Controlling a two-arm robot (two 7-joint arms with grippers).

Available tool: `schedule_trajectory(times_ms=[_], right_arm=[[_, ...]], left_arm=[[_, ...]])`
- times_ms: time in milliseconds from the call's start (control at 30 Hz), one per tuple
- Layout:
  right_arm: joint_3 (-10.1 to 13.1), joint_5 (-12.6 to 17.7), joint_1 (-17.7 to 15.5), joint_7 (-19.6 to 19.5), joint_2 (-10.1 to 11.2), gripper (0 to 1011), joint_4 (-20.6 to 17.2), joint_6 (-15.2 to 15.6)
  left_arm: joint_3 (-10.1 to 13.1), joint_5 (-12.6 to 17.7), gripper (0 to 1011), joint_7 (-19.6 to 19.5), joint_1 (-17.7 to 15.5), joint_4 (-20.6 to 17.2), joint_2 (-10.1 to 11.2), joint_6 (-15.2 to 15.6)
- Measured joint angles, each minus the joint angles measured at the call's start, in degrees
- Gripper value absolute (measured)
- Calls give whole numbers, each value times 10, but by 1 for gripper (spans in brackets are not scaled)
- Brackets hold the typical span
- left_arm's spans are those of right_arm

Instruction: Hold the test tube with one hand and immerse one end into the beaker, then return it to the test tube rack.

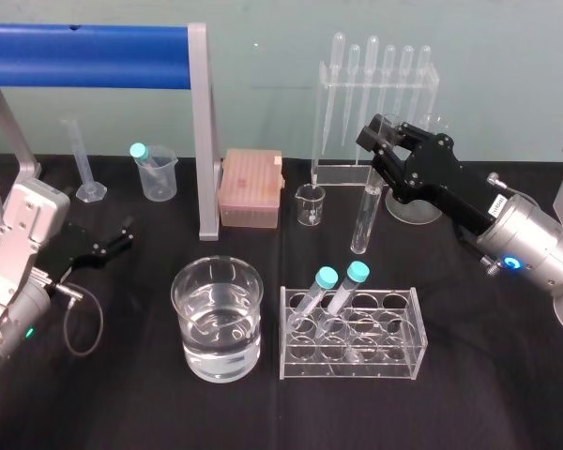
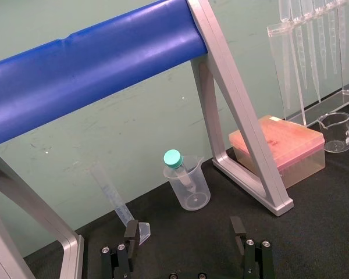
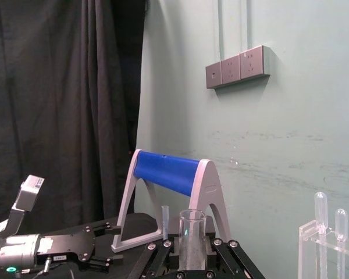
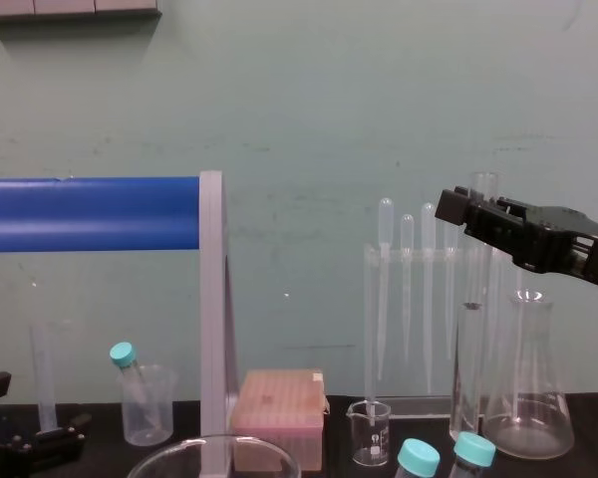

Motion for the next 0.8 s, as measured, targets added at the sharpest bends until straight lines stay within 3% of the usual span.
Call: schedule_trajectory(times_ms=[200,433,700,800], right_arm=[[-3,5,9,11,-3,226,3,0],[-23,34,55,71,-31,226,15,-6],[-64,61,100,137,-67,226,27,0],[-93,75,116,171,-85,226,31,13]], left_arm=[[0,0,1000,0,0,0,0,0],[0,0,1000,0,0,0,0,0],[0,0,1000,0,0,0,0,0],[0,0,1000,0,0,0,0,0]])
